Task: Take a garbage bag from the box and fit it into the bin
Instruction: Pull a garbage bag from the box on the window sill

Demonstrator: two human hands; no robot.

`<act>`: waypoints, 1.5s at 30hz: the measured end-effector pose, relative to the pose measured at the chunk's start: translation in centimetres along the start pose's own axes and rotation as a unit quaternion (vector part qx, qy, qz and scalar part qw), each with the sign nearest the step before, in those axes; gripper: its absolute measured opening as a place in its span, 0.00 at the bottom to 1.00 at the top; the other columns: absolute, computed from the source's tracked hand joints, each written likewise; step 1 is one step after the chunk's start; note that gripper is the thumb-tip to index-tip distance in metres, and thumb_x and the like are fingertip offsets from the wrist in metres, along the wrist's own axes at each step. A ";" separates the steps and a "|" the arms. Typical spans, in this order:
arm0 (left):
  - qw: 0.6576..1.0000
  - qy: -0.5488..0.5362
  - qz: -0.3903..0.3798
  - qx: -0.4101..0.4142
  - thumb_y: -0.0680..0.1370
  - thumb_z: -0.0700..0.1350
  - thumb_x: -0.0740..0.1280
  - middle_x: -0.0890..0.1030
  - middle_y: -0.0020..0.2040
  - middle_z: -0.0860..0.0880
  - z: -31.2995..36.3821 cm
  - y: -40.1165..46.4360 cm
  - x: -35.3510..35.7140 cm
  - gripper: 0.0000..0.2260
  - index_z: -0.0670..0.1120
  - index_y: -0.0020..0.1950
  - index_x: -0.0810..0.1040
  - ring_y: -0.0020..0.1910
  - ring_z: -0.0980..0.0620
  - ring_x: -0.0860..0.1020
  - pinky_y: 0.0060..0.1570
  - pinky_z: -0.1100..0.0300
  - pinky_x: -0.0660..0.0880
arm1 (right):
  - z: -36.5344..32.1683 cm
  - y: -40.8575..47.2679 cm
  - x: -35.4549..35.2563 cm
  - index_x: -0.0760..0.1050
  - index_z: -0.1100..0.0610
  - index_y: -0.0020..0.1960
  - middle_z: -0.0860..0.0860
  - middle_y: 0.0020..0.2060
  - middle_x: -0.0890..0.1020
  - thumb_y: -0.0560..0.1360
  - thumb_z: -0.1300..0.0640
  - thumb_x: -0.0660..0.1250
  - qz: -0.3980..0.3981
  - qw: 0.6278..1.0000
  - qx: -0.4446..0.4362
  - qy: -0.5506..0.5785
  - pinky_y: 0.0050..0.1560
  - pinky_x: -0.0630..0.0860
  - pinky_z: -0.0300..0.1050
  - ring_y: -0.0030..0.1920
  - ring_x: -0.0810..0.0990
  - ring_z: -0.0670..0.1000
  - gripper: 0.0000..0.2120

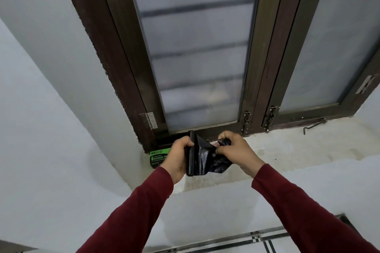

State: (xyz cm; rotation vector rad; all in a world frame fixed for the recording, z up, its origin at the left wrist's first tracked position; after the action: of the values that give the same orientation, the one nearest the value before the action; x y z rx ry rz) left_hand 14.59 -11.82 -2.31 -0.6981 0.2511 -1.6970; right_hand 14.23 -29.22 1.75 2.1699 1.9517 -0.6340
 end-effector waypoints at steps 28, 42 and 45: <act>0.997 0.070 -0.016 0.030 0.77 0.35 0.70 0.84 0.59 0.33 0.1 -1.2 1.3 0.12 0.39 0.59 0.82 0.51 0.38 0.84 0.57 0.41 0.81 | -0.8 -0.5 -0.4 0.84 0.52 0.43 0.52 0.45 0.86 0.69 0.75 0.59 -0.046 0.997 -0.027 0.056 0.44 0.79 0.44 0.44 0.82 0.50 0.22; 1.000 -0.018 -0.013 0.000 0.76 0.38 0.59 0.84 0.40 0.45 -0.4 -0.5 1.1 0.07 0.44 0.46 0.77 0.39 0.47 0.82 0.45 0.56 0.78 | -1.3 -0.4 -1.7 0.77 0.51 0.39 0.49 0.35 0.83 0.64 0.52 0.83 0.051 0.996 -0.063 -0.023 0.39 0.77 0.46 0.36 0.82 0.51 0.14; 1.000 0.002 -0.011 0.008 0.78 0.40 0.64 0.84 0.47 0.41 -0.5 -0.7 0.9 0.09 0.42 0.55 0.81 0.41 0.45 0.83 0.44 0.55 0.80 | -1.9 -0.5 -1.0 0.81 0.48 0.44 0.43 0.41 0.86 0.68 0.58 0.80 0.016 0.996 -0.089 -0.022 0.53 0.80 0.47 0.45 0.84 0.48 0.10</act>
State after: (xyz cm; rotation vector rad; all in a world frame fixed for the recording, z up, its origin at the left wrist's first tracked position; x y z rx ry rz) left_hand 13.69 -12.60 -2.06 -0.6888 0.2336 -1.7206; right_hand 14.11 -29.30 3.88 2.0586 1.8694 -0.4779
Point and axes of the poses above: each hand's wrist, its own y-axis towards the middle knuckle, its own x-axis out of the palm, z = x × y, the point moved 10 cm from there along y, towards the middle knuckle
